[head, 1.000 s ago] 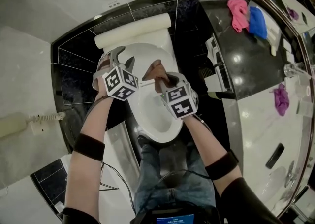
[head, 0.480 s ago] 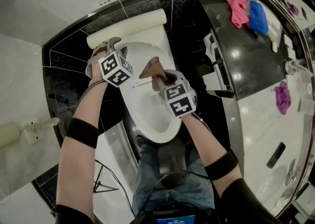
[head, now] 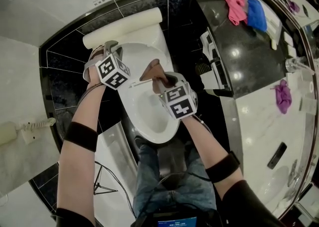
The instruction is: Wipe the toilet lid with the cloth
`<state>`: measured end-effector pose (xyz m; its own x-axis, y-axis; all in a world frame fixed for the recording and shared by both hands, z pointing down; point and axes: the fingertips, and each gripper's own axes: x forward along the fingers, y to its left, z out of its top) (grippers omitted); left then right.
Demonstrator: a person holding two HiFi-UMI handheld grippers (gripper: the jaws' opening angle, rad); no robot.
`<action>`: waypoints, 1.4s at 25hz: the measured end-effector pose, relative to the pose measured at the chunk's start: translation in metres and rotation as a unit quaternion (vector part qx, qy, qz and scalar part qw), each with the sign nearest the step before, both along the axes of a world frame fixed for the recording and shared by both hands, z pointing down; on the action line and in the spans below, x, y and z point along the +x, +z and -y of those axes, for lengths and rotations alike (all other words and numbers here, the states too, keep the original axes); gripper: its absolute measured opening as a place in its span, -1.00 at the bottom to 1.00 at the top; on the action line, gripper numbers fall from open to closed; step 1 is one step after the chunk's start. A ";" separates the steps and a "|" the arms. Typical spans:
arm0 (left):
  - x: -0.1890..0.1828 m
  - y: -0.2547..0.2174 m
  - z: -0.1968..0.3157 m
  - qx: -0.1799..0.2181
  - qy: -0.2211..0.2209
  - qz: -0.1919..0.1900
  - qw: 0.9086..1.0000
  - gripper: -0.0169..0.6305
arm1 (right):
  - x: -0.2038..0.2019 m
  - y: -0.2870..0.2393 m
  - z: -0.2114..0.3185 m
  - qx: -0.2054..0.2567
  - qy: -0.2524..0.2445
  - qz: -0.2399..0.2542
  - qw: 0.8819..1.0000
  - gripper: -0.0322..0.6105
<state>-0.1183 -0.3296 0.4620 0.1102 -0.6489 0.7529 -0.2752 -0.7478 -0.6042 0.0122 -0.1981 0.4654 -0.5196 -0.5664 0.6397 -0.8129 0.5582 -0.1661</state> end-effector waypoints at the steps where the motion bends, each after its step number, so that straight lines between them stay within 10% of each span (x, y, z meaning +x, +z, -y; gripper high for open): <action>1: 0.000 -0.001 -0.003 0.001 -0.002 0.000 1.000 -0.68 | 0.001 -0.002 -0.002 0.000 -0.001 0.001 1.000 -0.67; 19: 0.026 -0.017 -0.160 0.056 -0.106 0.009 0.993 -0.71 | 0.033 -0.019 -0.083 -0.011 -0.080 0.038 0.996 -0.67; 35: 0.062 0.053 -0.350 0.064 -0.087 -0.020 0.994 -0.76 | 0.070 0.019 -0.228 -0.010 -0.010 0.013 1.000 -0.67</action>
